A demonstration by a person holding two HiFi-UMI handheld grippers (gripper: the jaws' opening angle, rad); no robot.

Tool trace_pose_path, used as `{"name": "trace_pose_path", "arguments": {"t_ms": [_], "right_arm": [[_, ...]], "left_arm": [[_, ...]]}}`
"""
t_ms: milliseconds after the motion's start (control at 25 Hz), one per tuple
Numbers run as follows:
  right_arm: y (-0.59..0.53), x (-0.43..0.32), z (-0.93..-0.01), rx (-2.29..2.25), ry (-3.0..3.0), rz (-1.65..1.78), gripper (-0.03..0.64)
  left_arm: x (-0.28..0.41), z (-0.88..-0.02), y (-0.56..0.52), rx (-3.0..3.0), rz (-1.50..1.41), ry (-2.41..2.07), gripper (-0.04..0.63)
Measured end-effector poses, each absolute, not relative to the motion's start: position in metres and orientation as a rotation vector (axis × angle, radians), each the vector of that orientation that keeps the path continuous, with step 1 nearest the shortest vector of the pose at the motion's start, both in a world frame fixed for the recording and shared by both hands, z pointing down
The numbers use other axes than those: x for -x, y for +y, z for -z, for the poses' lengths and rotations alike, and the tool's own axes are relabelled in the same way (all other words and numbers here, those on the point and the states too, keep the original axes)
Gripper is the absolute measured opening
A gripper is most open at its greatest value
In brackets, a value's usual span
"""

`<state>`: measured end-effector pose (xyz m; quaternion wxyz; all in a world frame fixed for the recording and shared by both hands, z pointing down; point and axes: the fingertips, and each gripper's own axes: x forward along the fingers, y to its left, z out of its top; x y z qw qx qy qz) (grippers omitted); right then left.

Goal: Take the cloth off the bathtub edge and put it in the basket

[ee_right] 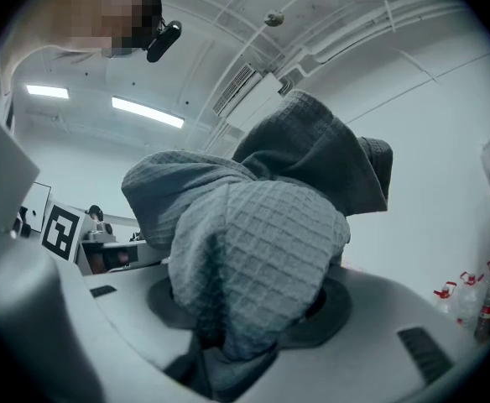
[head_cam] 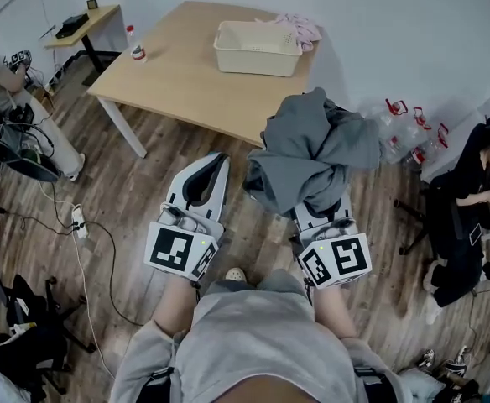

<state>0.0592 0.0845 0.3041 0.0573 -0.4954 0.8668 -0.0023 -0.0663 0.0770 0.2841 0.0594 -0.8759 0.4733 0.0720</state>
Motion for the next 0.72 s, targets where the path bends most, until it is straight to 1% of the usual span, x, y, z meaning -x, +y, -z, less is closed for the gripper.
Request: {"name": "trace_pose_path", "arguments": {"t_ms": [360, 720], "right_arm": [[0.052, -0.059, -0.305, 1.533, 2.631, 0.025, 0.21], [-0.014, -0.049, -0.311, 1.49, 2.65, 0.049, 0.21]], "left_arm": [[0.065, -0.289, 0.043, 2.694, -0.219, 1.423, -0.003], [0.078, -0.29, -0.02, 2.66, -0.199, 1.48, -0.003]]}}
